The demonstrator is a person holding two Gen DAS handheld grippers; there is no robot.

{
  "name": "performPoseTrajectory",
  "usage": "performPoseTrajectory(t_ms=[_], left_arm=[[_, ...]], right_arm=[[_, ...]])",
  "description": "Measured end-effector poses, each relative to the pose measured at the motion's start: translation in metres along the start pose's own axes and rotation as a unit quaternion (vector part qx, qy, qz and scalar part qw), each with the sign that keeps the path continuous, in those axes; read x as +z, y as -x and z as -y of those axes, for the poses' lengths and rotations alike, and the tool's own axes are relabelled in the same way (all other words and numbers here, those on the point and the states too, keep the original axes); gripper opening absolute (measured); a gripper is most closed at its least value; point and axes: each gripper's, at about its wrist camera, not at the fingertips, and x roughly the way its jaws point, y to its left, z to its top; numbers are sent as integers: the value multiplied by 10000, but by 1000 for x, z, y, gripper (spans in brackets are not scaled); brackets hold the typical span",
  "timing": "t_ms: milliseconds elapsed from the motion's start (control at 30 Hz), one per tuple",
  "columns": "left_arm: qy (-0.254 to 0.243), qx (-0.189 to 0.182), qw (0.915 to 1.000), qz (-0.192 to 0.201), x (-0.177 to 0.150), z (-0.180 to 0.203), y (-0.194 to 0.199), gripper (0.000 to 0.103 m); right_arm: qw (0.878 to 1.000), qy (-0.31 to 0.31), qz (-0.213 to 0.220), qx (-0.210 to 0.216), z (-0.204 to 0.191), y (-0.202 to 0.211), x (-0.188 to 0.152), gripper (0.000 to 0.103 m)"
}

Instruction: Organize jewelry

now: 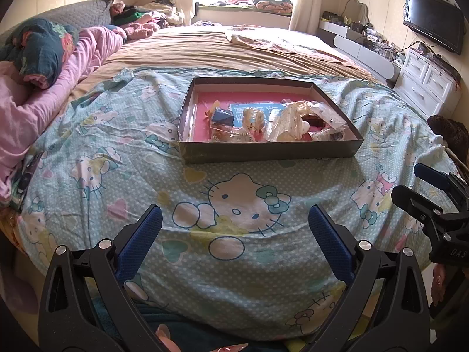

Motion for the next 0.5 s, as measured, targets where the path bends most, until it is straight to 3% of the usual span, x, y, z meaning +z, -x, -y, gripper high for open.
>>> performPoseTrajectory(t_ms=[500], left_arm=[[-16, 4, 10000, -5, 1, 0, 1, 93]], right_arm=[[10000, 25, -25, -8, -2, -1, 1, 98]])
